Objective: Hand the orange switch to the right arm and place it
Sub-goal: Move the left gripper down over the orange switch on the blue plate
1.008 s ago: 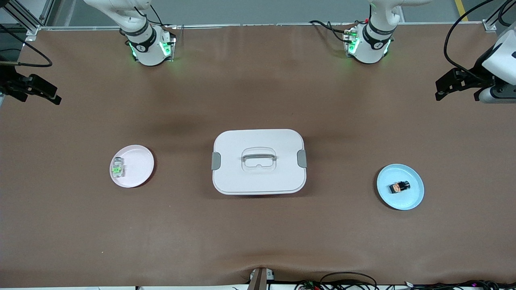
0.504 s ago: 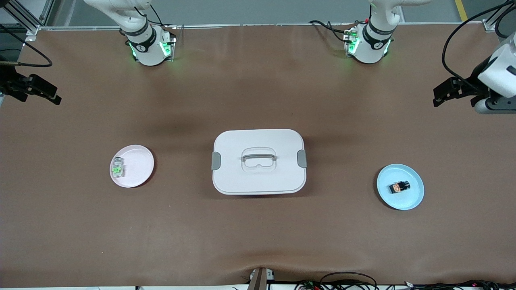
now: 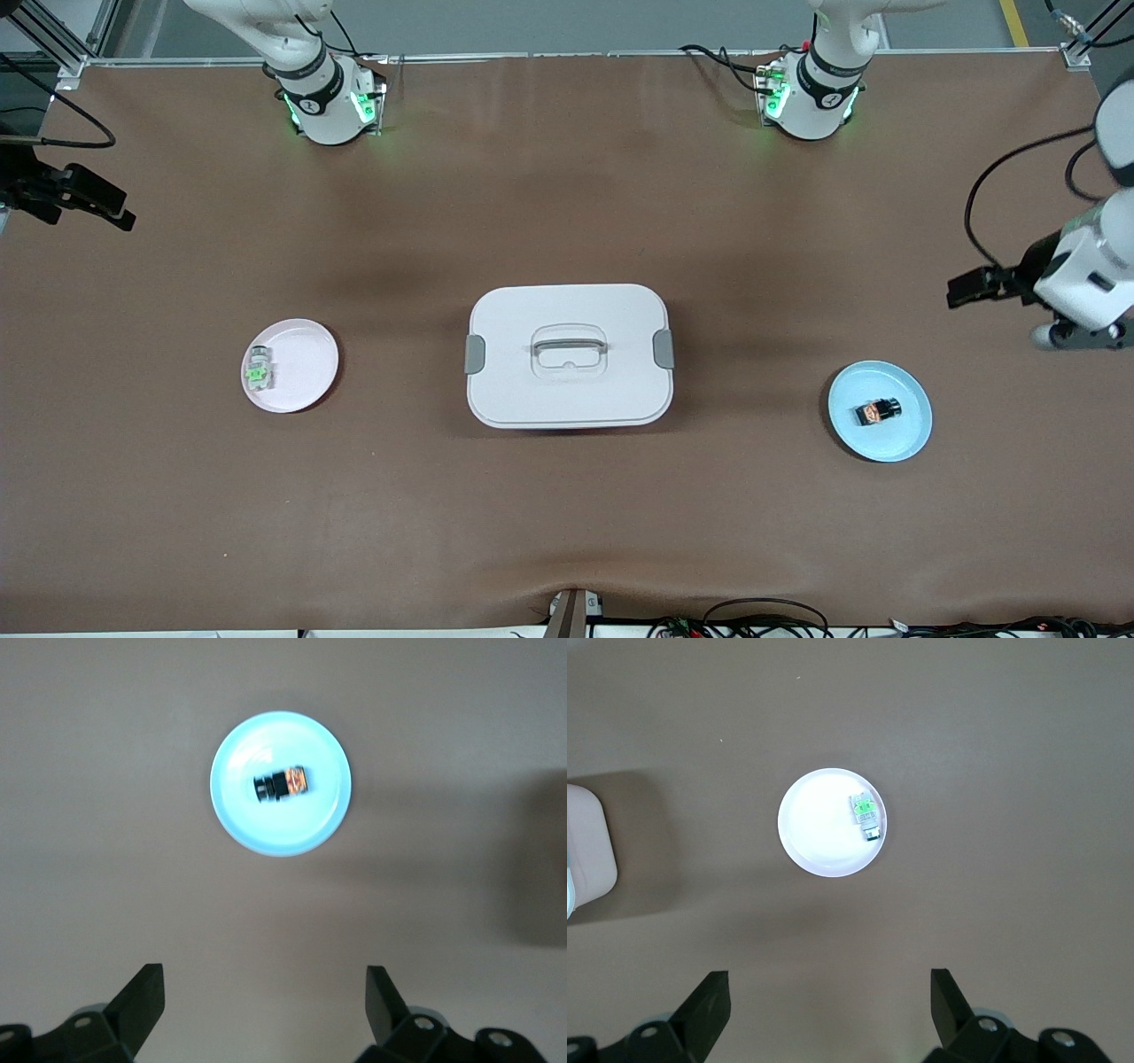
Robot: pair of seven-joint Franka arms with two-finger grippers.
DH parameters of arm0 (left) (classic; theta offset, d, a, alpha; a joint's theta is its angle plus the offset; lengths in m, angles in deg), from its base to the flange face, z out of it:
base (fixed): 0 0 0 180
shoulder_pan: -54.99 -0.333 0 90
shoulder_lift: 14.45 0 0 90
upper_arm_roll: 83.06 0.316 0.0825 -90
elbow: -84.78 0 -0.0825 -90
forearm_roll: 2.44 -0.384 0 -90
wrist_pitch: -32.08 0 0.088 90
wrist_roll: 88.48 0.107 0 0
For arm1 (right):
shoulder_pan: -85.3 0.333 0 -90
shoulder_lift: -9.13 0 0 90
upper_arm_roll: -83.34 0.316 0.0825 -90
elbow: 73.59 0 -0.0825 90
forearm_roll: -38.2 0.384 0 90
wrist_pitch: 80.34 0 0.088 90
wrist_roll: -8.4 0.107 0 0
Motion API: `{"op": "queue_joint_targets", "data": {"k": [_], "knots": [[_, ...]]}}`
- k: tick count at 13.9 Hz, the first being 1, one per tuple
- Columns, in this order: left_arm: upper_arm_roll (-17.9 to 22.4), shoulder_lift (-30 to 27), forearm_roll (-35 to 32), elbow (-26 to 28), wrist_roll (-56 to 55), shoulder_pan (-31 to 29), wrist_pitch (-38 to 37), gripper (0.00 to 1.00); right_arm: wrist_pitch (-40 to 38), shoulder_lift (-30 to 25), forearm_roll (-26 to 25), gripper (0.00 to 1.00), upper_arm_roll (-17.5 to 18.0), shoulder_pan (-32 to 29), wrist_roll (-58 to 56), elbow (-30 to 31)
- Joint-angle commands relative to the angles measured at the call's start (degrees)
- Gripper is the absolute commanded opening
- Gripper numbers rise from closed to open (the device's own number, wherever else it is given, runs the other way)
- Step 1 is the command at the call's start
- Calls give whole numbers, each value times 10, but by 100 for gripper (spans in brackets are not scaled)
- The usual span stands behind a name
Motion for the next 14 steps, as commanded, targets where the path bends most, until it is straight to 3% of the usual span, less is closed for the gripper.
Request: {"op": "queue_joint_targets", "data": {"k": [1,4,9,14], "knots": [[0,6,-4,68,3,-4,89,100,-10,6,2,100,1,1,-3,-14],[1,29,-6,134,3,-6,211,100,-10,6,2,100,1,1,-3,-14],[1,129,-6,134,-4,-14,343,100,-10,7,2,100,1,1,-3,-14],[1,186,-3,129,-10,-15,409,100,-10,7,2,100,1,2,-2,-14]]}}
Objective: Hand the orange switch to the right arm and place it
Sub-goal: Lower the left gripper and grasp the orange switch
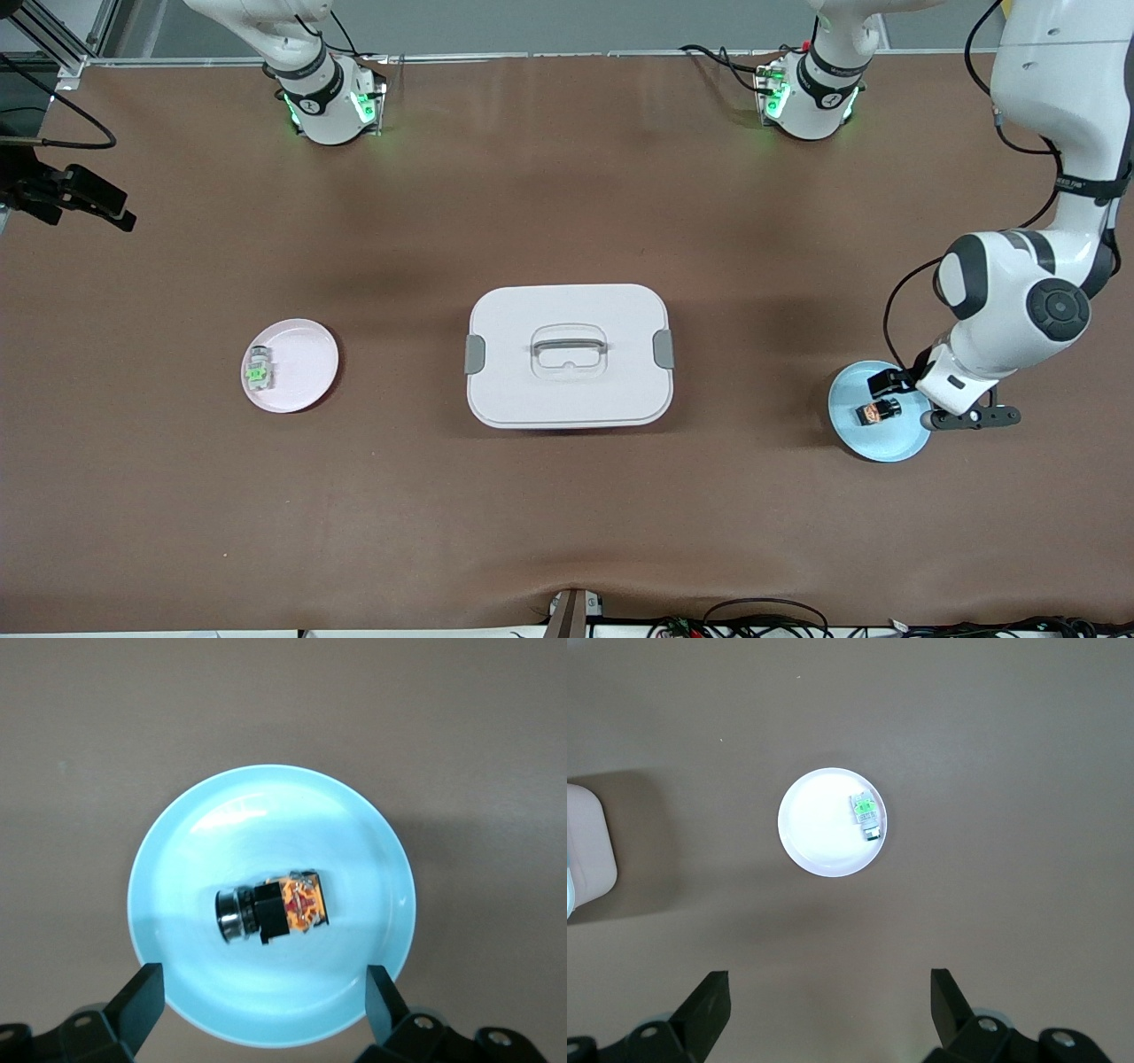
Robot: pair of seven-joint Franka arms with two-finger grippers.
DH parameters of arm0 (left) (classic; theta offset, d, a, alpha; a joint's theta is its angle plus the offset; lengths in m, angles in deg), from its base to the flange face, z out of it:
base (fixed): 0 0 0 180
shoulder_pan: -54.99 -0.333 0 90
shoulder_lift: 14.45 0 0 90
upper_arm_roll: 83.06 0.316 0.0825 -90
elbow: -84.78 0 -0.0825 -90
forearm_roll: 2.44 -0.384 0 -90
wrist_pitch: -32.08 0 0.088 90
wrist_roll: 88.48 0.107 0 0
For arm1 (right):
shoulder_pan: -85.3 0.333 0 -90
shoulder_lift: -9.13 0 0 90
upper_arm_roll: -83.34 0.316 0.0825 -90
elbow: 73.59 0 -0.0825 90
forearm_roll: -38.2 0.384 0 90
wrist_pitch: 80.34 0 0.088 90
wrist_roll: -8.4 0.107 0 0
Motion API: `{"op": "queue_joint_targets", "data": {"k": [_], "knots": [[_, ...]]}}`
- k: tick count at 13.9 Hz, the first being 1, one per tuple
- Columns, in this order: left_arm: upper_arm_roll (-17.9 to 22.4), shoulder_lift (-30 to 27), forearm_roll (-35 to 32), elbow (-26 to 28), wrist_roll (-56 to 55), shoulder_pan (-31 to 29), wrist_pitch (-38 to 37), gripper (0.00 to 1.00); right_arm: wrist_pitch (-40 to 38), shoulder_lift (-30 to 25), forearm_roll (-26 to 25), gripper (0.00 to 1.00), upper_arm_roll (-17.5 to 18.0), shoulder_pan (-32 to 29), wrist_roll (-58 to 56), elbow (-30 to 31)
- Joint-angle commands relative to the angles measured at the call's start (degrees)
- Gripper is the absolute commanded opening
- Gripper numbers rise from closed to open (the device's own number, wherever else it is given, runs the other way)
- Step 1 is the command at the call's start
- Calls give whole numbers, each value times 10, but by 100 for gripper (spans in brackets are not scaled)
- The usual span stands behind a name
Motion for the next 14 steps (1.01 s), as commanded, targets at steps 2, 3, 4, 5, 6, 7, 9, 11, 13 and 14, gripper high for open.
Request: {"op": "queue_joint_targets", "data": {"k": [2,3,4,5,6,7,9,11,13,14], "knots": [[1,32,2,-9,-8,-1,46,100,-10,6,2,100,0,3,-2,-14],[1,41,4,-12,-9,-1,56,100,-9,6,2,100,0,3,-2,-14],[1,50,4,-12,-15,-1,66,100,-10,6,2,100,0,3,-2,-14],[1,58,4,-13,-17,-1,78,100,-9,6,2,100,0,3,-2,-14],[1,63,4,-13,-21,-1,84,100,-10,6,2,100,0,3,-2,-14],[1,65,3,-13,-23,-1,87,100,-9,6,2,100,0,3,-2,-14],[1,73,4,-13,-32,-1,98,100,-10,6,2,100,0,4,-2,-14],[2,79,3,-14,-44,-1,101,100,-10,7,2,100,0,4,-2,-14],[2,85,3,-14,-45,-3,104,100,-10,7,2,100,0,4,-2,-14],[2,87,3,-14,-45,-6,105,100,-10,7,2,100,0,4,-2,-14]]}}
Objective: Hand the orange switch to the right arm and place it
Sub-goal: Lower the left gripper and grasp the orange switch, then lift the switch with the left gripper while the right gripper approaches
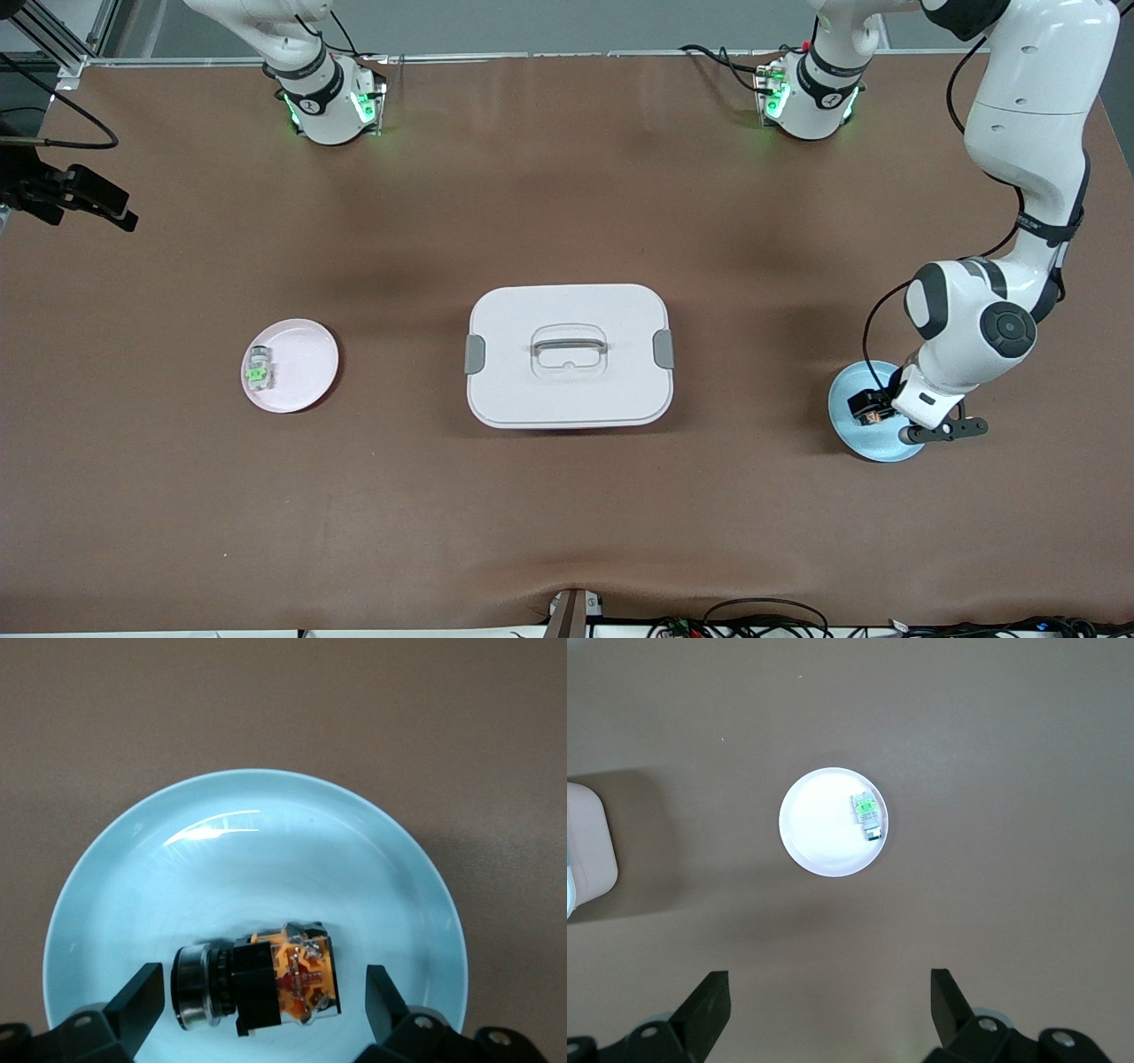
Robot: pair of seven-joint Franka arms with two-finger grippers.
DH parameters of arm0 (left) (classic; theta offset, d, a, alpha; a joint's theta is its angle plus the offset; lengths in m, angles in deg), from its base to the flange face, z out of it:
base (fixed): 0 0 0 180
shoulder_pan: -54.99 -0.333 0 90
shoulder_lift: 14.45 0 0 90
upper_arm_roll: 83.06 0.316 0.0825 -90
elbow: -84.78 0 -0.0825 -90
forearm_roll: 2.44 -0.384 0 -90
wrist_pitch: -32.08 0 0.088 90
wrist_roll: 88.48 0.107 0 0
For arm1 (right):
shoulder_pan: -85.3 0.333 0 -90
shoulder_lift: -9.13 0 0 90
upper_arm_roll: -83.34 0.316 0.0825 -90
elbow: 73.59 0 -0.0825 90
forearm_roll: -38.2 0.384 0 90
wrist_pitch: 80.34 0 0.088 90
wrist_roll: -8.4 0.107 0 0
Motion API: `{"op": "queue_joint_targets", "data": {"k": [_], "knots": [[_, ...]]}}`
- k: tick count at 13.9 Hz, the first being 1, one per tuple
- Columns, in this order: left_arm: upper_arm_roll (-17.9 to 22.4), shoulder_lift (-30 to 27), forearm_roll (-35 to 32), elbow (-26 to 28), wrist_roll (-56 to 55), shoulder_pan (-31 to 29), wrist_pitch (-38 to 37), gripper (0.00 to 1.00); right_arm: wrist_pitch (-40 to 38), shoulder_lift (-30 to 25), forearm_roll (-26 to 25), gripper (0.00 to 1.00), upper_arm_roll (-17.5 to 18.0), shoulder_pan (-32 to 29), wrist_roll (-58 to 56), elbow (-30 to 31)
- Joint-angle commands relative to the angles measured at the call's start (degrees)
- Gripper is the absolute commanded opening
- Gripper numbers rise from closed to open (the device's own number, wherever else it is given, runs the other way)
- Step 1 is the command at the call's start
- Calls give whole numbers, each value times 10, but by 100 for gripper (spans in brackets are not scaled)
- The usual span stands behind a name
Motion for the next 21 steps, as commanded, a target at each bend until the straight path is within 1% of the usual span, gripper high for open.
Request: {"op": "queue_joint_targets", "data": {"k": [1,2,3,4,5,6,8,10,12,15,17,19,21], "knots": [[1,12,3,-9,-4,-7,9,100,-10,6,2,100,-1,3,-2,-14],[1,13,3,-11,-4,-9,9,90,-10,6,2,100,-1,3,-2,-14],[1,13,3,-11,-4,-9,9,72,-10,6,2,100,-1,3,-2,-14],[1,12,3,-11,-7,-9,9,46,-10,6,2,100,-1,3,-2,-14],[1,10,3,-11,-18,-5,8,17,-10,6,2,100,-1,4,-2,-14],[1,6,2,-10,-30,-4,5,0,-10,6,2,100,-1,4,-2,-14],[1,-10,1,-8,-41,-4,-5,0,-10,6,2,100,-1,4,-2,-14],[-1,-33,0,-10,-40,-4,-33,0,-10,6,2,100,-1,5,-2,-14],[-8,-70,-1,-10,-37,-1,-78,0,-10,6,2,100,-1,4,-2,-14],[-34,-126,3,-15,-41,1,-153,0,-9,12,2,100,-1,7,-2,-14],[-53,-146,4,-42,-53,1,-231,0,-9,14,4,100,-1,9,-1,-14],[-81,-165,4,-79,-98,0,-312,0,-10,17,6,100,-1,13,-1,-14],[-118,-169,5,-126,-158,0,-386,0,-9,20,6,100,-1,14,-1,-14]]}}
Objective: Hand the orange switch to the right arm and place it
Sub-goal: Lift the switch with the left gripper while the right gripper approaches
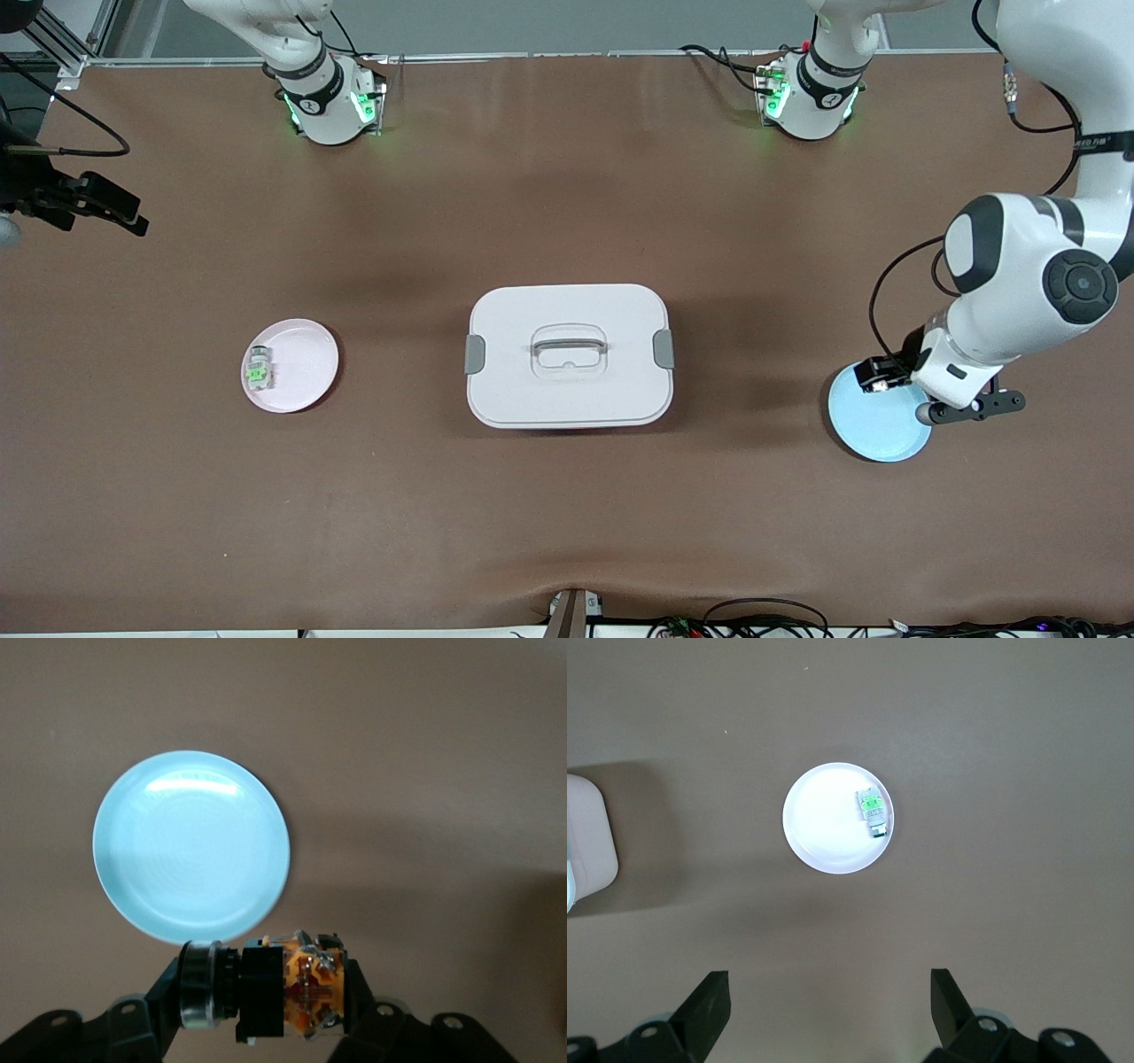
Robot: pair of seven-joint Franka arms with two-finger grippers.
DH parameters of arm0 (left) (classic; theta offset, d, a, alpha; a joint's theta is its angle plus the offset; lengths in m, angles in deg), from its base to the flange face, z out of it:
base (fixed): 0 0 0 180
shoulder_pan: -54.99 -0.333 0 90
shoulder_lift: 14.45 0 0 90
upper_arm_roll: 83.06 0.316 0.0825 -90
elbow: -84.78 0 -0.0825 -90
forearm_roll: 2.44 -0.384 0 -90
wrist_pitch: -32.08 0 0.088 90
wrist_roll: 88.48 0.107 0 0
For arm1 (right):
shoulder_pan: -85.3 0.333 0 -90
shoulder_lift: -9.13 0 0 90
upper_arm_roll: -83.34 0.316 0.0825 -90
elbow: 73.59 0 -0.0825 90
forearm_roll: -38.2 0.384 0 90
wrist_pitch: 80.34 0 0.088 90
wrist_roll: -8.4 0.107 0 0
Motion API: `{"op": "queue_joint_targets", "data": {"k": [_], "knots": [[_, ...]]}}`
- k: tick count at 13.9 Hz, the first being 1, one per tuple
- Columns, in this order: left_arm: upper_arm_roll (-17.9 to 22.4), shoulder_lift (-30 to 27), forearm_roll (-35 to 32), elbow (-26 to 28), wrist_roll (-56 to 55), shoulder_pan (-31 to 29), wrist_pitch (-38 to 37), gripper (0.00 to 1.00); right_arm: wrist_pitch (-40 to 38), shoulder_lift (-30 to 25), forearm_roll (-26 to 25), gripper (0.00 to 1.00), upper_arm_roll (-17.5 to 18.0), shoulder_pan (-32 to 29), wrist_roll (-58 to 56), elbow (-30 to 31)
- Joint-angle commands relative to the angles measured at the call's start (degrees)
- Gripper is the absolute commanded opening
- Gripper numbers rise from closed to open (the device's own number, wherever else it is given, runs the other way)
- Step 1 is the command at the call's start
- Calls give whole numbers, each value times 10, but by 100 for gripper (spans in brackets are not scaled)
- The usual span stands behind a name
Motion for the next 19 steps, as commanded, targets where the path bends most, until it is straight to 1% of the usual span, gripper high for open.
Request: {"op": "queue_joint_targets", "data": {"k": [1,3,7,9,12,13,15,16,18,19], "knots": [[-50,-5,14,-65,-82,-1,-96,0,-9,13,6,100,-3,6,0,-14],[-84,-4,41,-97,-151,0,-149,0,-8,14,6,100,-3,12,3,-14],[-146,-5,103,-140,-265,-1,-219,0,-4,15,8,100,-2,17,3,-14],[-168,-5,149,-146,-337,-1,-235,0,-2,23,7,100,-1,33,1,-14],[-222,-4,172,-147,-422,0,-237,0,-10,39,6,100,-1,84,4,-12],[-236,-4,191,-147,-449,-1,-237,0,-14,40,6,100,-1,102,28,-11],[-244,-3,240,-147,-487,2,-237,0,-8,54,11,100,0,138,107,-10],[-245,-3,253,-147,-493,4,-235,0,-6,57,39,100,0,159,134,-8],[-247,-3,270,-152,-513,13,-230,0,13,58,137,100,0,166,180,6],[-250,-3,271,-155,-523,19,-226,0,33,57,174,100,0,171,203,13]]}}
